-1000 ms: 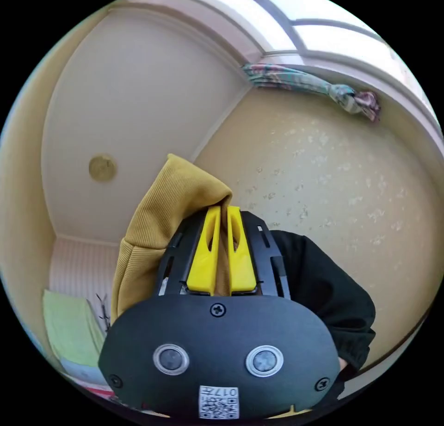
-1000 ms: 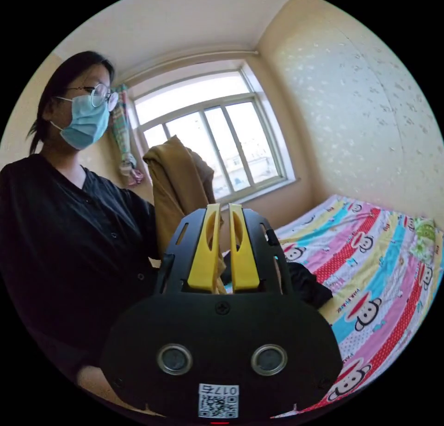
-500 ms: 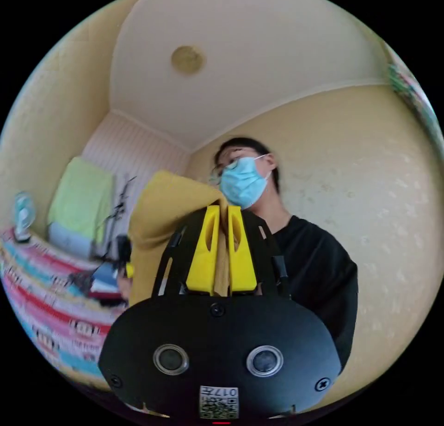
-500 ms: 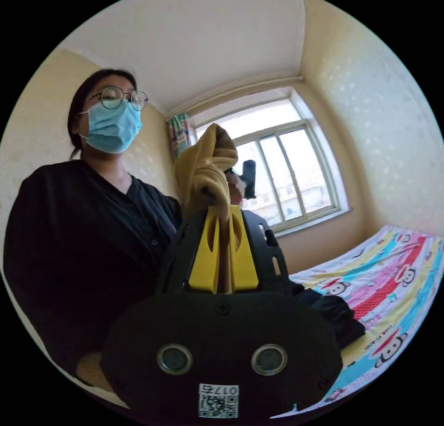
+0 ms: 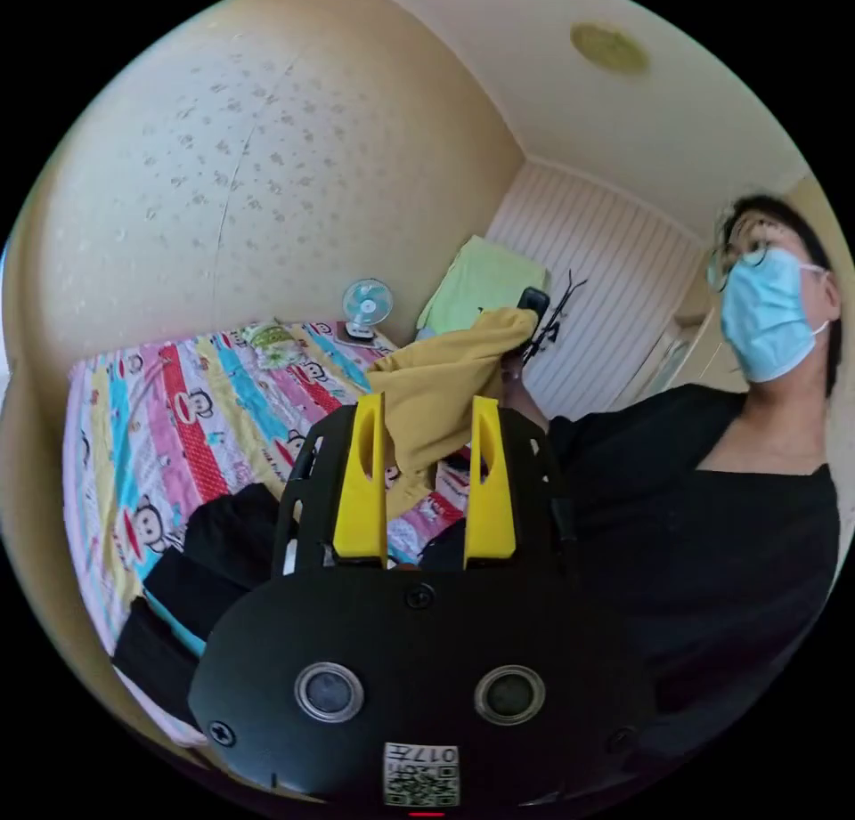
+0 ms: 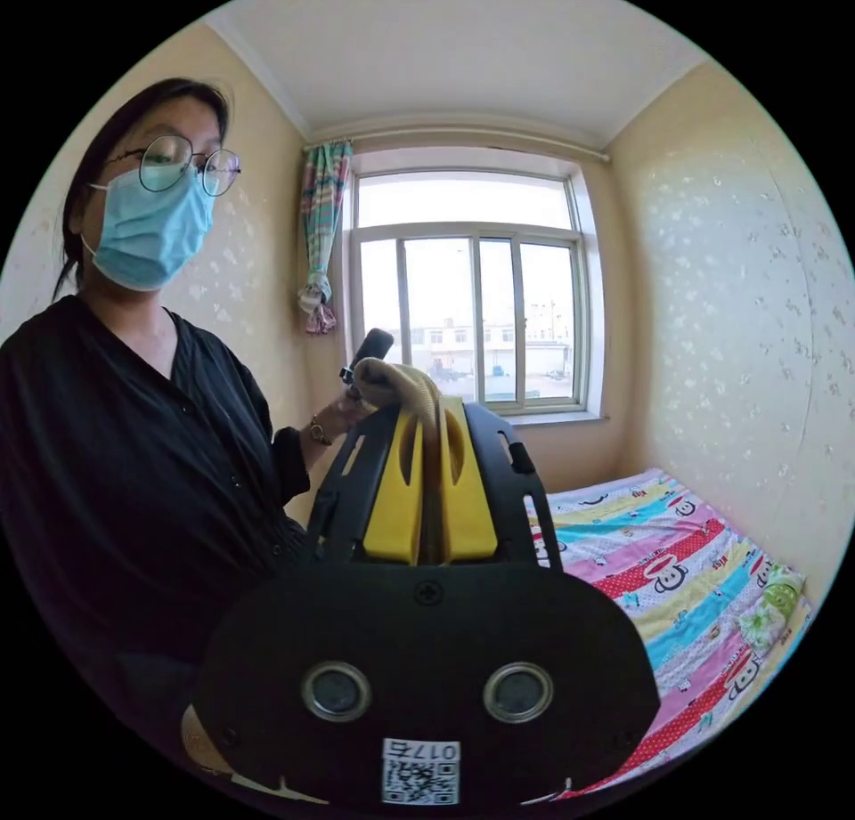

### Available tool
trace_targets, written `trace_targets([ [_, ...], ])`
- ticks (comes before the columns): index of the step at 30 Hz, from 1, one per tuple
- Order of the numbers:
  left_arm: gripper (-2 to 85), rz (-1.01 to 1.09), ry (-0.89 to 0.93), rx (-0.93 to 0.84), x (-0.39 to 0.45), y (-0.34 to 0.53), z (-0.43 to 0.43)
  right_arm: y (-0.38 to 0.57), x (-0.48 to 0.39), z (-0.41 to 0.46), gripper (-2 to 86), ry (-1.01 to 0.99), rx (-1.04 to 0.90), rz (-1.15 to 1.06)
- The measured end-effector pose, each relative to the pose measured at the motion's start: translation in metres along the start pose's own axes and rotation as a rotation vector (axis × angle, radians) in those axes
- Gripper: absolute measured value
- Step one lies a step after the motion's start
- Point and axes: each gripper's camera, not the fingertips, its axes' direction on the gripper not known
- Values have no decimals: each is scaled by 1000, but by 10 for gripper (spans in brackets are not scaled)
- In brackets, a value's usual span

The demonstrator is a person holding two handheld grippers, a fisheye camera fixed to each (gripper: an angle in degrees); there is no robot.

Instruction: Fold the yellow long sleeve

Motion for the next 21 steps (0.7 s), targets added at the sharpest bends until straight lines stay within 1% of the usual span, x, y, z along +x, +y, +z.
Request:
trace_targets([
  [3, 142, 131, -52, -41, 24, -27, 32, -11, -8, -6, 41, -22, -49, -63],
  [6, 137, 250, -48, -104, 37, -48, 55, -16, -10, -15, 40, 1, -64, -51],
  [8, 135, 308, -59, -296, 36, -58, 89, -15, -9, -25, 40, -2, -39, -40],
  [10, 134, 317, -59, -402, 29, -57, 117, -11, -9, -37, 39, 3, -7, -25],
  [11, 131, 329, 21, -436, 26, -54, 131, -10, -10, -43, 39, 14, 3, -20],
  [12, 108, 333, 75, -445, 25, -53, 137, -9, -11, -47, 39, 26, -1, -13],
  [13, 64, 342, 196, -455, 23, -52, 148, -9, -12, -48, 39, 37, -7, -5],
  [14, 50, 331, 282, -435, 19, -51, 154, -8, -12, -52, 38, 64, -20, 11],
  [15, 43, 323, 320, -408, 16, -52, 155, -6, -13, -58, 37, 91, -24, 25],
  [17, 30, 256, 496, -271, -11, -54, 144, -1, -16, -74, 35, 148, -18, 46],
  [18, 28, 233, 549, -226, -22, -55, 139, 4, -20, -89, 33, 193, -3, 57],
  [19, 25, 197, 662, -130, -44, -55, 125, 7, -22, -98, 31, 218, 11, 60],
  [20, 24, 193, 734, -37, -62, -55, 109, 14, -28, -116, 28, 258, 46, 59],
  [21, 24, 203, 732, -6, -68, -55, 102, 24, -35, -137, 24, 297, 98, 62],
])
